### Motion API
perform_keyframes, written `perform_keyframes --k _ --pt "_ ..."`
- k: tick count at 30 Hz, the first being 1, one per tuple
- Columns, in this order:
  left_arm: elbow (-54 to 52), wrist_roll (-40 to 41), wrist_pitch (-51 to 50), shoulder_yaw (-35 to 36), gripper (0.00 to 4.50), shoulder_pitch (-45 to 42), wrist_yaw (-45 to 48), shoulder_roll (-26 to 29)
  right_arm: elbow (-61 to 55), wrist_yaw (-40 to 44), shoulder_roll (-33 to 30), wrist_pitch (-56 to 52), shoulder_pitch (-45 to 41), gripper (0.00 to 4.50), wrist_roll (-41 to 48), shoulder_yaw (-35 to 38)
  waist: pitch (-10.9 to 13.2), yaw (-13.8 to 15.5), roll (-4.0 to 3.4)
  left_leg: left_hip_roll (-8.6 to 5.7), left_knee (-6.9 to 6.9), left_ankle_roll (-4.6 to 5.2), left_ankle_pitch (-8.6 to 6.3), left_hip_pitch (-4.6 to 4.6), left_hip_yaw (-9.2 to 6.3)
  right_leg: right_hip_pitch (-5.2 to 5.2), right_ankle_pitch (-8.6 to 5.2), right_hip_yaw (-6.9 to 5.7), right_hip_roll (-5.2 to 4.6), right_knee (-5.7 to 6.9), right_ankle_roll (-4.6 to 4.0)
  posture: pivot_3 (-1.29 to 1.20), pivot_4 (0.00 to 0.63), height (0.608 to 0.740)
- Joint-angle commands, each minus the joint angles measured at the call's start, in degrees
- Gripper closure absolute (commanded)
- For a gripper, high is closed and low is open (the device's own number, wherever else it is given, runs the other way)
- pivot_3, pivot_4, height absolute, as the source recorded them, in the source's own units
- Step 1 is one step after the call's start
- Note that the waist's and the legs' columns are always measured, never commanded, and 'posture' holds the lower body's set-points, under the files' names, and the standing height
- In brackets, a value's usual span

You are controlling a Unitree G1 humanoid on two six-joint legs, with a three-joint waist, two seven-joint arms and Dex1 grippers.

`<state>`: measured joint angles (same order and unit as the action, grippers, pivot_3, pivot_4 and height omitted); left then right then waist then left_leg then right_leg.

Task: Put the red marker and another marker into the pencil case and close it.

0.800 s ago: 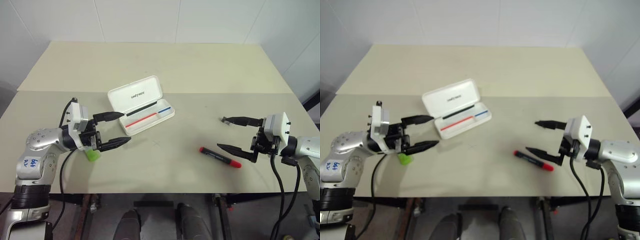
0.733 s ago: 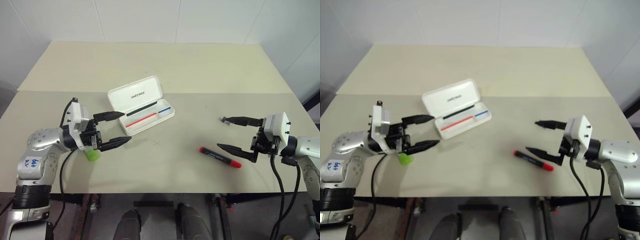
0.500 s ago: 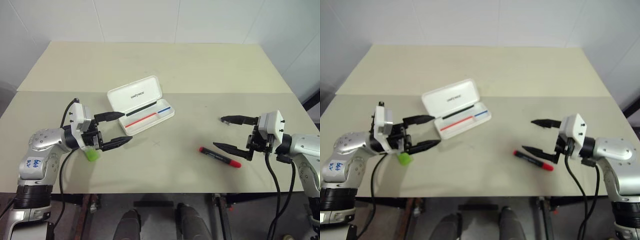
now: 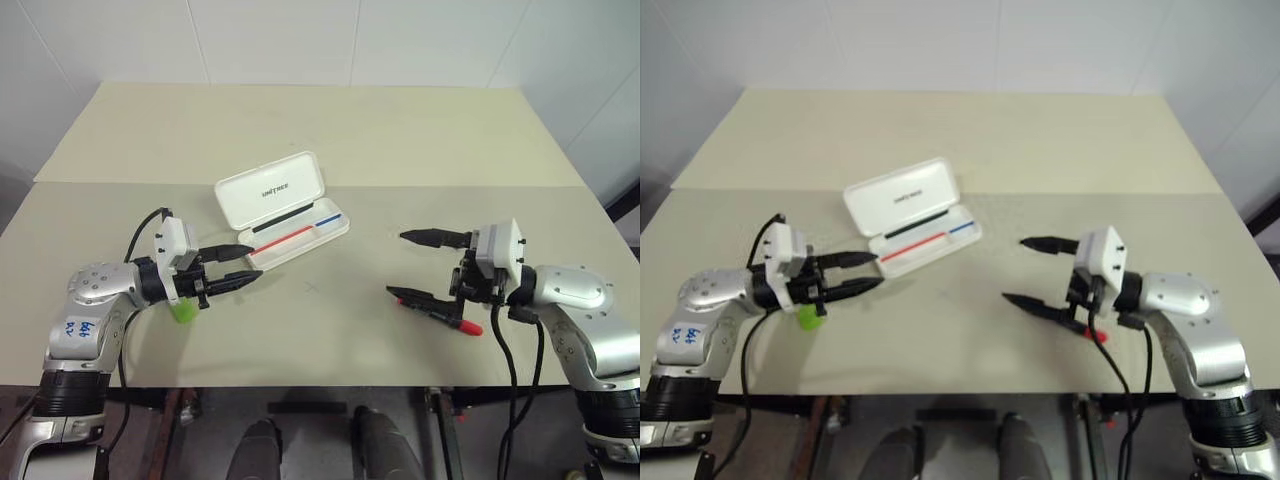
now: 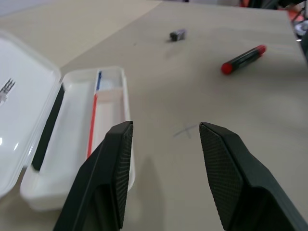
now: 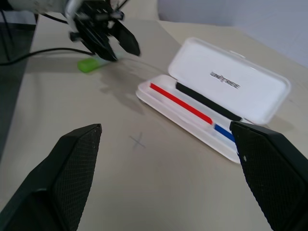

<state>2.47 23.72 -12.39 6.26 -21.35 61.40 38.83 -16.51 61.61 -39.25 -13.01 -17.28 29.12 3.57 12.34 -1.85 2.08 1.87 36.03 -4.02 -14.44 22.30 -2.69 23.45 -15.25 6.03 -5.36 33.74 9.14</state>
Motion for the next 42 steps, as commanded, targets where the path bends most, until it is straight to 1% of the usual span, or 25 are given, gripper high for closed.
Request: perform_keyframes --k 1,7,9,10,17,23,27,31,34,38,41,42 --pt "2.7 -4.5 2.4 -2.9 2.29 -3.4 -3.0 -1.8 -3.7 -1.4 1.4 -0.4 -1.0 0.0 1.0 -1.0 0.0 0.1 0.0 0.0 0.02 0.0 0.0 0.0 0.0 -0.01 -0.01 0.0 0.0 0.0 -0.02 0.0 0.15 0.74" --pt "8.1 -10.0 1.4 -7.1 2.29 -9.1 -8.4 -5.8 -5.3 -3.4 3.9 0.4 -1.5 0.0 0.6 -1.6 0.0 0.2 0.01 -0.01 0.06 0.0 0.01 0.02 -0.01 -0.01 0.05 0.0 0.0 0.02 0.08 0.0 0.15 0.74" --pt "8.4 -10.5 1.0 -7.9 2.29 -9.8 -8.0 -6.2 -6.0 -4.4 4.7 0.4 -1.5 0.0 0.3 -2.0 0.0 0.2 0.0 -0.01 0.02 0.0 0.0 0.02 -0.02 0.0 0.35 0.0 0.01 0.05 0.64 0.0 0.15 0.74" --pt "7.9 -10.6 0.6 -8.7 2.29 -10.0 -7.3 -6.2 -6.0 -4.7 5.1 0.7 -1.4 0.0 0.1 -2.0 0.0 0.0 0.0 -0.01 0.0 0.0 0.0 0.02 -0.02 0.02 0.35 0.0 0.02 0.04 0.64 0.0 0.15 0.74" --pt "6.0 -10.5 -2.6 -10.3 2.29 -10.1 -4.1 -4.6 -6.3 -6.8 7.5 1.8 -1.5 0.0 -1.4 -3.5 0.0 0.0 0.0 -0.01 -0.05 0.0 0.0 0.03 -0.01 0.05 0.33 -0.01 0.02 0.04 0.63 0.0 0.15 0.74" --pt "8.5 -13.6 -4.1 -12.0 2.29 -11.3 -3.8 -2.0 -6.6 -8.5 9.4 2.8 -2.3 0.0 -2.4 -3.9 0.0 0.0 0.0 0.0 -0.03 0.0 0.0 0.02 -0.02 0.05 0.28 -0.01 0.02 0.05 0.52 0.0 0.15 0.74" --pt "10.2 -16.0 -4.5 -13.7 2.29 -14.1 -4.0 -2.1 -6.7 -9.5 10.0 3.4 -2.6 0.0 -2.9 -4.2 0.0 0.1 0.0 0.0 -0.03 0.0 0.0 0.02 -0.02 0.05 0.27 -0.01 0.02 0.05 0.51 0.0 0.15 0.74" --pt "9.4 -16.1 -8.3 -15.0 2.29 -16.8 -3.3 -2.8 -7.0 -10.2 10.4 3.8 -2.6 0.0 -3.1 -4.4 0.0 0.1 0.0 -0.01 -0.04 0.0 0.0 0.04 -0.02 0.06 0.31 -0.01 0.02 0.04 0.58 0.0 0.15 0.74" --pt "8.1 -16.8 -11.7 -17.2 2.29 -19.0 -1.8 -2.6 -7.1 -10.6 10.4 4.2 -3.0 0.0 -3.1 -4.2 0.0 0.1 0.0 -0.01 -0.06 0.0 0.0 0.05 -0.02 0.06 0.32 -0.01 0.02 0.04 0.62 0.0 0.15 0.74" --pt "6.6 -18.1 -13.2 -19.9 2.29 -20.2 1.0 -1.4 -6.7 -10.7 10.2 4.5 -3.6 0.0 -3.0 -4.0 0.0 -0.1 0.0 0.0 -0.06 0.0 0.0 0.05 -0.02 0.06 0.32 -0.01 0.03 0.03 0.62 0.0 0.15 0.74" --pt "6.0 -18.1 -14.5 -20.2 2.29 -20.4 1.2 -1.3 -6.6 -10.6 10.1 4.6 -3.8 0.0 -2.9 -3.9 0.0 0.0 0.0 0.0 -0.08 0.0 0.0 0.04 -0.02 0.07 0.31 -0.01 0.04 0.05 0.61 0.0 0.15 0.74" --pt "6.0 -18.1 -14.9 -20.2 2.47 -20.5 1.3 -1.3 -6.5 -10.6 10.1 4.6 -4.0 0.0 -2.9 -3.9 0.0 0.0 0.0 0.0 -0.07 0.0 0.0 0.05 -0.02 0.08 0.31 -0.01 0.03 0.05 0.6 0.0 0.15 0.74"
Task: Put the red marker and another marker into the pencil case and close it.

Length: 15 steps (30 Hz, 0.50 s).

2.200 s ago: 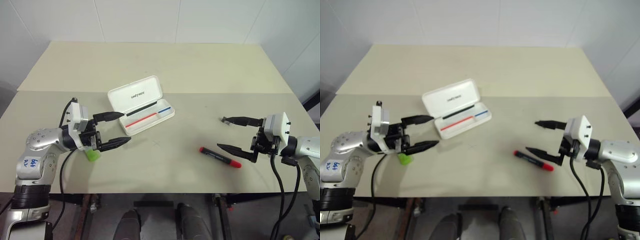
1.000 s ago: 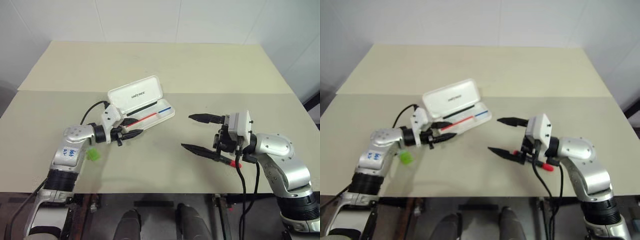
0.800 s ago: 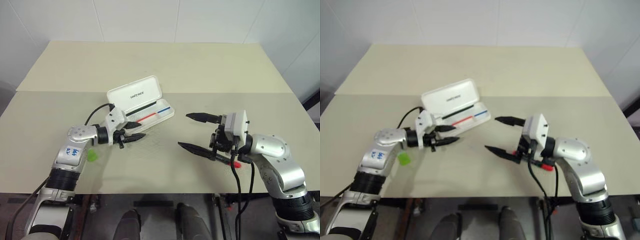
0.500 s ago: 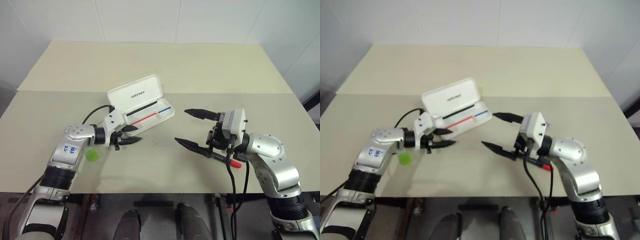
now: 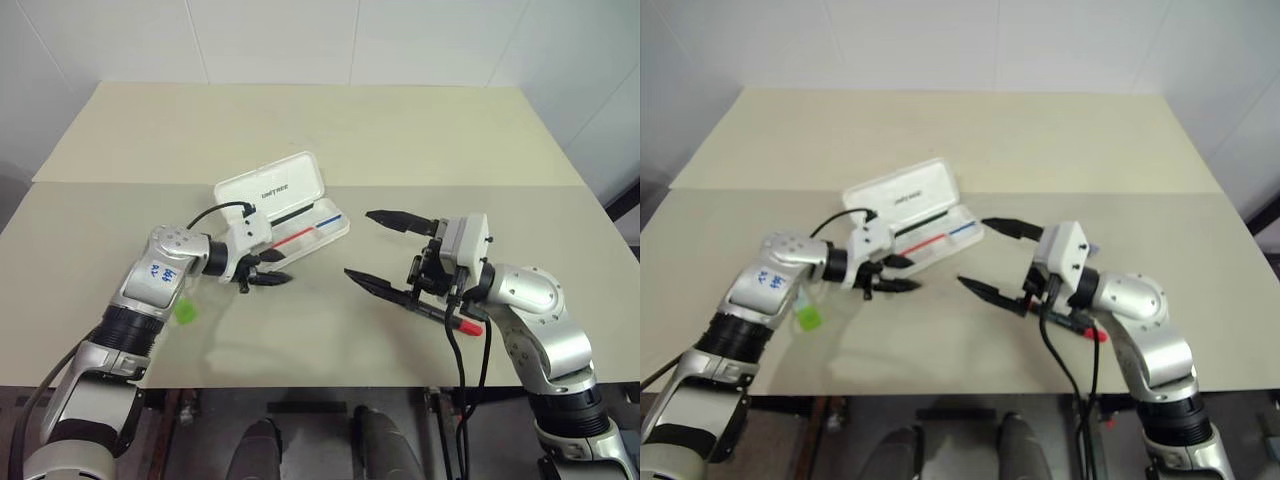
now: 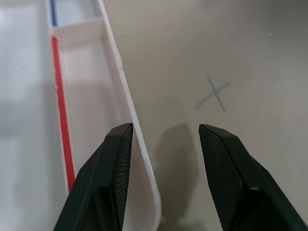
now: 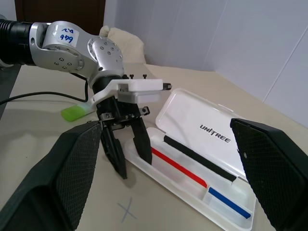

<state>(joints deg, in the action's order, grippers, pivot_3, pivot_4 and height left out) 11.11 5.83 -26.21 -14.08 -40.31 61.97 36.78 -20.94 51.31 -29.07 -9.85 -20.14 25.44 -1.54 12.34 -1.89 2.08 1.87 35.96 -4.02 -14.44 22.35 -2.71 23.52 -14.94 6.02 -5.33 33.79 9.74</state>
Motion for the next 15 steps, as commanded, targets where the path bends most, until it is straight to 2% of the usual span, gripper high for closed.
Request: perform_keyframes --k 1,2,7,15 --pt "-3.0 -0.3 -1.8 -0.1 2.64 -1.3 1.1 1.1 -2.0 -0.2 -0.1 1.5 -1.3 0.0 0.8 1.4 0.0 0.1 0.0 0.0 0.01 0.0 0.0 0.0 0.0 0.0 0.0 0.0 0.0 0.0 0.0 0.0 0.15 0.74" --pt "-3.1 -0.5 -2.3 -0.3 2.82 -1.1 1.3 1.4 -1.9 -0.2 -0.1 1.6 -1.6 0.0 0.8 1.5 0.0 0.0 0.0 0.0 0.01 0.0 0.0 0.01 0.0 -0.01 0.0 0.0 -0.01 0.0 0.0 0.0 0.15 0.74" --pt "-3.5 -1.0 -3.2 -0.5 4.47 0.5 1.5 2.3 -1.8 -0.1 -0.2 1.6 -2.4 0.0 1.1 1.6 0.0 0.1 0.0 0.0 0.0 0.0 0.0 -0.01 -0.02 -0.01 -0.01 0.0 0.0 0.02 0.0 0.0 0.15 0.74" --pt "-3.6 -1.8 -0.4 -0.5 4.47 1.4 1.0 1.9 -1.2 0.3 -0.6 1.5 -3.4 0.0 1.3 1.6 0.0 0.2 -0.01 0.0 0.06 0.0 0.0 -0.03 -0.02 -0.05 -0.06 -0.01 0.0 0.05 -0.1 0.0 0.15 0.74"
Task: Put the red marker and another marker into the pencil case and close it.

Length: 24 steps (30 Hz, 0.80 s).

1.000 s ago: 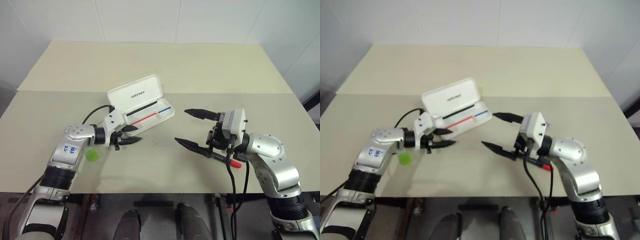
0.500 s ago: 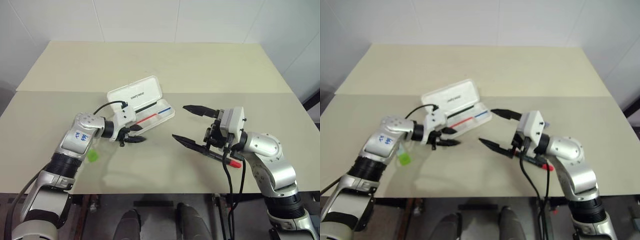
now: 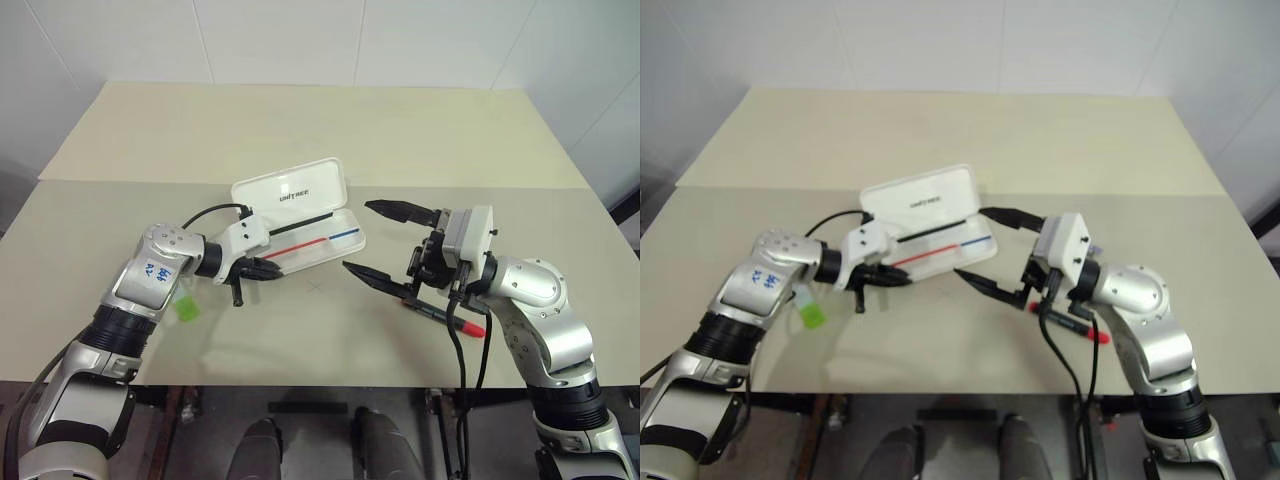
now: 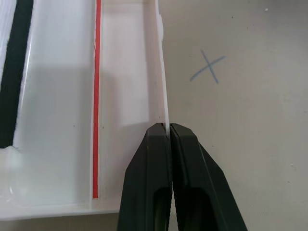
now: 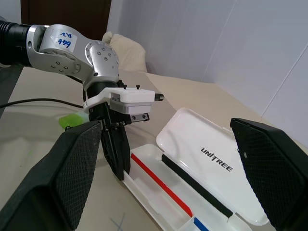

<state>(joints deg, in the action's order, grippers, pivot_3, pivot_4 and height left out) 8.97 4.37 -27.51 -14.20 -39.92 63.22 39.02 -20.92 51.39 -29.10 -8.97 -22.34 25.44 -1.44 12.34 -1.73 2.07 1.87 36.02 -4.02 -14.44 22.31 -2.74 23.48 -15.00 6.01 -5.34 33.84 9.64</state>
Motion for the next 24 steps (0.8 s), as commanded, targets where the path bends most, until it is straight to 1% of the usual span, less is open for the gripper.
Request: perform_keyframes --k 1,8,13,17,20,22,23,24 --pt "-2.0 0.1 1.5 -0.1 4.47 1.1 -0.2 -0.7 -1.0 0.4 -0.6 0.6 -1.3 0.0 1.3 1.6 0.0 0.0 0.0 0.0 0.0 0.0 0.0 0.0 0.0 0.0 0.0 0.0 0.0 0.0 0.0 0.0 0.15 0.74" --pt "-6.7 2.5 5.0 1.4 4.47 1.9 1.3 -1.8 0.1 1.3 -1.7 0.3 -1.3 0.0 1.8 2.1 0.0 0.1 0.0 0.0 -0.02 0.0 0.0 0.05 0.0 0.01 0.01 0.0 -0.01 -0.03 0.03 0.0 0.15 0.74" --pt "-10.5 4.9 7.5 1.8 4.47 3.5 4.7 -1.0 0.4 1.3 -2.5 0.1 -0.9 0.0 2.1 2.7 0.0 0.1 0.0 0.0 -0.04 0.01 -0.01 0.08 -0.01 0.04 0.02 0.0 -0.01 -0.04 0.1 0.0 0.15 0.74" --pt "-13.4 5.7 10.8 2.3 4.47 8.5 9.4 3.3 -0.3 1.2 -3.7 -0.7 0.0 0.0 2.7 3.7 0.0 -0.6 -0.01 0.01 -0.06 0.01 -0.01 0.05 0.0 0.06 -0.01 0.0 0.0 -0.03 0.04 0.0 0.15 0.74" --pt "-13.0 5.2 12.4 2.6 4.47 10.7 10.2 5.9 -1.3 1.3 -4.6 -1.5 1.2 0.0 3.4 4.3 0.0 -0.6 -0.01 0.02 -0.08 0.02 -0.01 0.01 0.0 0.07 -0.05 0.0 0.0 0.03 -0.03 0.0 0.15 0.74" --pt "-12.3 5.4 13.4 2.8 4.47 11.2 10.3 6.3 -1.7 1.3 -5.1 -1.8 1.7 0.0 3.7 4.7 0.0 -0.5 -0.01 0.02 -0.04 0.02 -0.01 0.02 0.0 0.06 -0.19 0.0 -0.01 0.02 -0.29 0.0 0.15 0.74" --pt "-12.0 5.3 13.6 2.7 4.47 11.3 10.3 6.5 -1.8 1.3 -5.3 -1.9 1.8 0.0 3.8 4.8 0.0 -0.5 -0.01 0.01 0.01 0.02 -0.01 0.04 0.0 0.05 -0.33 0.0 -0.02 0.02 -0.56 0.0 0.15 0.74" --pt "-11.6 5.0 14.0 2.6 4.47 11.5 10.3 6.7 -2.0 1.2 -5.4 -2.1 2.0 0.0 3.9 4.9 0.0 -0.4 -0.01 0.01 0.04 0.02 -0.01 0.05 0.0 0.04 -0.35 0.01 -0.02 0.01 -0.62 0.0 0.15 0.74"
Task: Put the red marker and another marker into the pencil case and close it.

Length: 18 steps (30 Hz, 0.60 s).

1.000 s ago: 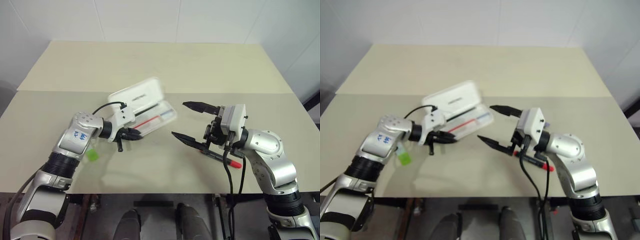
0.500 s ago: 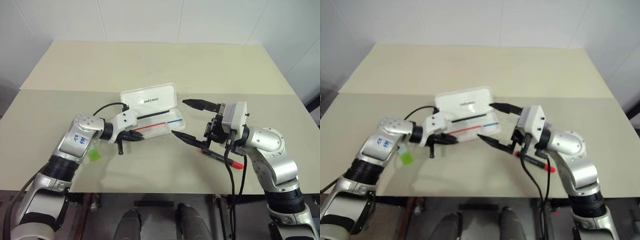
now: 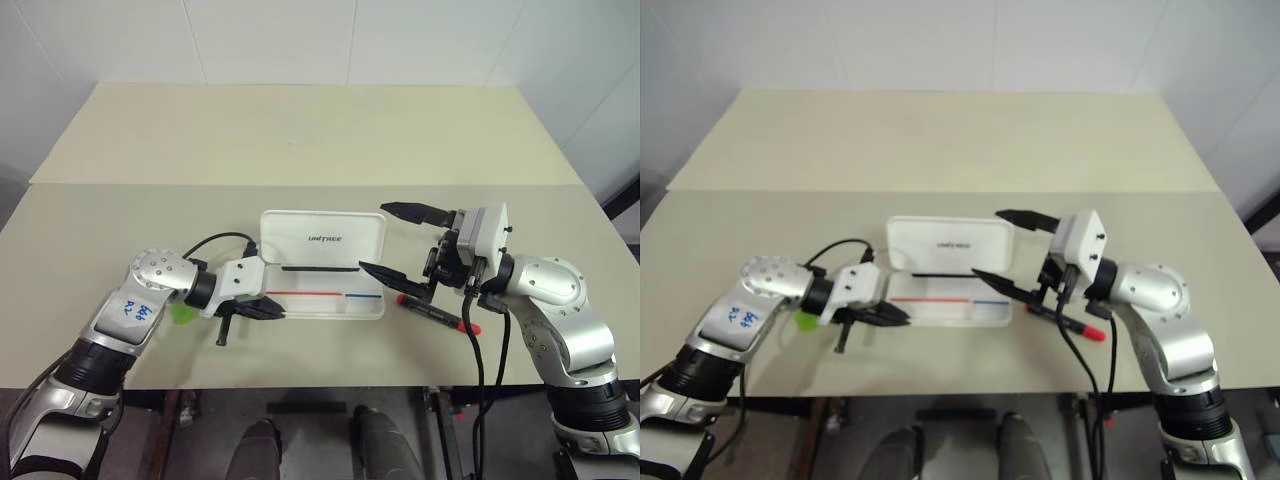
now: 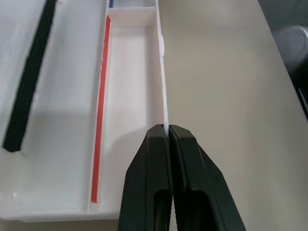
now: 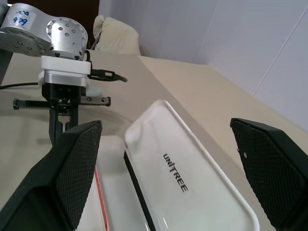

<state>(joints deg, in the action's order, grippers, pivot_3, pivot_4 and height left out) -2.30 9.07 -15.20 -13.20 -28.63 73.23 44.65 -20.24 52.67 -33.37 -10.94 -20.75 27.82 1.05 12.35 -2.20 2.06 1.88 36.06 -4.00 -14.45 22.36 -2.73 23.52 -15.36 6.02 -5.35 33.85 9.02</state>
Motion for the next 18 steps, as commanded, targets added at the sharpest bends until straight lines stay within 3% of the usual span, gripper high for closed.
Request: perform_keyframes --k 1,12,15,18 --pt "0.1 0.0 2.0 1.5 4.47 0.4 0.2 1.2 -3.1 -0.1 -1.4 -0.4 0.7 0.0 1.7 2.7 0.0 0.1 0.0 0.0 0.03 0.0 0.0 0.0 0.0 -0.02 -0.01 0.0 -0.01 0.0 -0.03 0.0 0.15 0.74" --pt "1.1 -0.1 -0.3 0.4 4.47 0.1 -2.2 -1.9 -6.0 -1.4 -3.0 -2.8 2.8 0.0 3.0 4.4 0.0 0.4 0.0 0.0 0.04 0.02 0.02 -0.02 0.0 -0.02 -0.02 0.0 0.0 0.02 -0.05 0.0 0.15 0.74" --pt "1.1 0.4 -1.7 0.3 3.86 0.0 -2.1 -2.5 -6.3 -1.6 -2.9 -3.1 2.7 0.0 3.1 4.5 0.0 0.4 0.0 0.0 0.03 0.02 0.02 -0.02 0.0 -0.03 0.0 0.0 0.0 0.02 -0.02 0.0 0.15 0.74" --pt "1.1 0.0 -1.4 0.4 2.83 -0.2 -2.4 -2.9 -6.4 -1.6 -2.9 -3.2 2.8 0.0 3.1 4.3 0.0 0.4 0.0 0.0 0.01 0.02 0.02 -0.02 0.0 -0.02 0.03 0.0 0.01 0.02 0.04 0.0 0.15 0.74"
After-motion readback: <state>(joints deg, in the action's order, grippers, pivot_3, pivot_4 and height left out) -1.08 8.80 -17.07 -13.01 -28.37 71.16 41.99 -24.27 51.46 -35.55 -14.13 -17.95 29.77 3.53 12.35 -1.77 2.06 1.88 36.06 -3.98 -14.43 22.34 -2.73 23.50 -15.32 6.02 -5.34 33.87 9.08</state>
